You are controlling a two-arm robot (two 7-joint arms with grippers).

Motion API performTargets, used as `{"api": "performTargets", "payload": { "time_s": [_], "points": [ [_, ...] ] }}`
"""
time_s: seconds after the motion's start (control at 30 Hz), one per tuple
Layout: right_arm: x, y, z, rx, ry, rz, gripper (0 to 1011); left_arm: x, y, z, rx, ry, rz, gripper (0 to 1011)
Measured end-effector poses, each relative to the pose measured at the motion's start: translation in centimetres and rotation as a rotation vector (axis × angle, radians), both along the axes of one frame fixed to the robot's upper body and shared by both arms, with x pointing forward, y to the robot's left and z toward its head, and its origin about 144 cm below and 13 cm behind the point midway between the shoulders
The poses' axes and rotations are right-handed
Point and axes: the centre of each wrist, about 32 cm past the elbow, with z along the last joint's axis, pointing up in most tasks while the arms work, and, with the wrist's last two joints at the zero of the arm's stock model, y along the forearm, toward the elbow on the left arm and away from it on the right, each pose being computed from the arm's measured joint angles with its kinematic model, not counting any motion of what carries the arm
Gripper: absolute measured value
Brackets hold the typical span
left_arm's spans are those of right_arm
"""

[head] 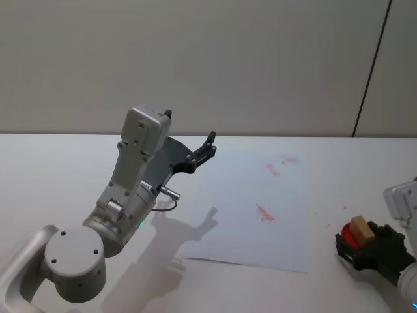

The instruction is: Use the one hand to pick up the stamp and affix it onto the A4 paper.

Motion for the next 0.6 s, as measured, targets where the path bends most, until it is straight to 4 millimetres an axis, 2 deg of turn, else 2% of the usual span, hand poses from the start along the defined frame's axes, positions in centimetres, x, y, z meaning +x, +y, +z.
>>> {"api": "performTargets", "payload": {
  "time_s": [0.13,0.23,0.33,0.47,0.6],
  "points": [
    [0.05,0.06,-0.04,-0.002,0.003,0.003,679,0.00,0.00,0.00,0.000,0.000,0.000,1003],
    [0.08,0.10,-0.07,-0.003,0.004,0.005,536,0.00,0.00,0.00,0.000,0.000,0.000,1003],
    [0.10,0.12,-0.09,-0.003,0.005,0.006,480,0.00,0.00,0.00,0.000,0.000,0.000,1003],
    [0.13,0.14,-0.10,-0.004,0.006,0.007,342,0.00,0.00,0.00,0.000,0.000,0.000,1003],
    [0.14,0.14,-0.12,-0.005,0.007,0.008,288,0.00,0.00,0.00,0.000,0.000,0.000,1003]
  ]
}}
